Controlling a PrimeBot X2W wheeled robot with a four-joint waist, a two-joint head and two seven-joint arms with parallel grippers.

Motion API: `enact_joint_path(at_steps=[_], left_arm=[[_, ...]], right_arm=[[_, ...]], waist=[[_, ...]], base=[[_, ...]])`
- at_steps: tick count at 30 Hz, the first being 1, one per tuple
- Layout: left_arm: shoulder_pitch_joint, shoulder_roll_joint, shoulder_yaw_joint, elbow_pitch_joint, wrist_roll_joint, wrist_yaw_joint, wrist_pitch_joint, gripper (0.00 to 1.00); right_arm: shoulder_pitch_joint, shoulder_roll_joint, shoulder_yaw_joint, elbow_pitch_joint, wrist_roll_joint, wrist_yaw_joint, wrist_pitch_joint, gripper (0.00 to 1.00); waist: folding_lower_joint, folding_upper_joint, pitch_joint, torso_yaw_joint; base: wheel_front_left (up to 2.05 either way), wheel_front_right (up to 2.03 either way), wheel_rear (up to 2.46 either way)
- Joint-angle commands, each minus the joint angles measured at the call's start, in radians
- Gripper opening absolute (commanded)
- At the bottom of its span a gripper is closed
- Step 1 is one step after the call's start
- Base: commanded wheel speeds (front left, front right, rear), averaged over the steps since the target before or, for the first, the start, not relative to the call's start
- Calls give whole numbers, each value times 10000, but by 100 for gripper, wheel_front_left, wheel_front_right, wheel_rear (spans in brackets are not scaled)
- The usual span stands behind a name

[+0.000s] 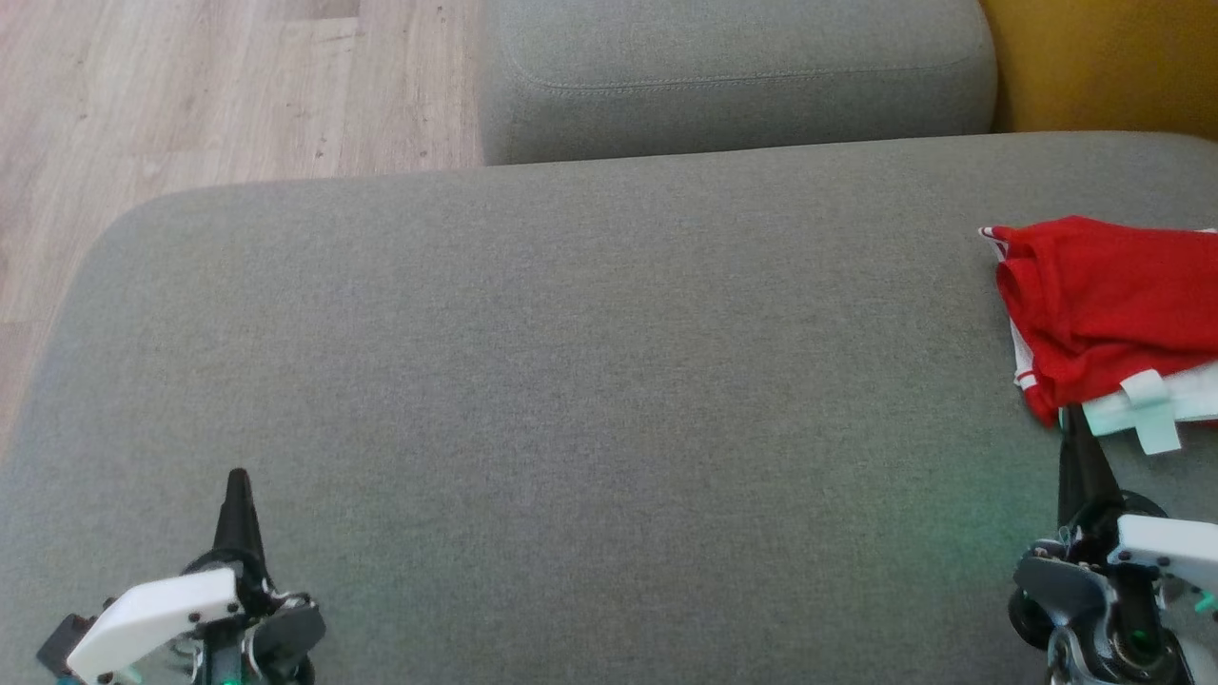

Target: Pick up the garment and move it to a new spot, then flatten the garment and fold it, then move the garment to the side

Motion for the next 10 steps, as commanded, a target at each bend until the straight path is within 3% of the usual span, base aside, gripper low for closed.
enact_joint_path(at_steps=[1, 10], left_arm=[[-503, 60, 413, -367, -55, -65, 73, 0], [-503, 60, 413, -368, -55, -65, 73, 0]], right_arm=[[-521, -56, 202, -385, 71, -7, 59, 0], [-521, -56, 202, -385, 71, -7, 59, 0]], waist=[[0, 0, 0, 0], [0, 0, 0, 0]], base=[[0, 0, 0], [0, 0, 0]])
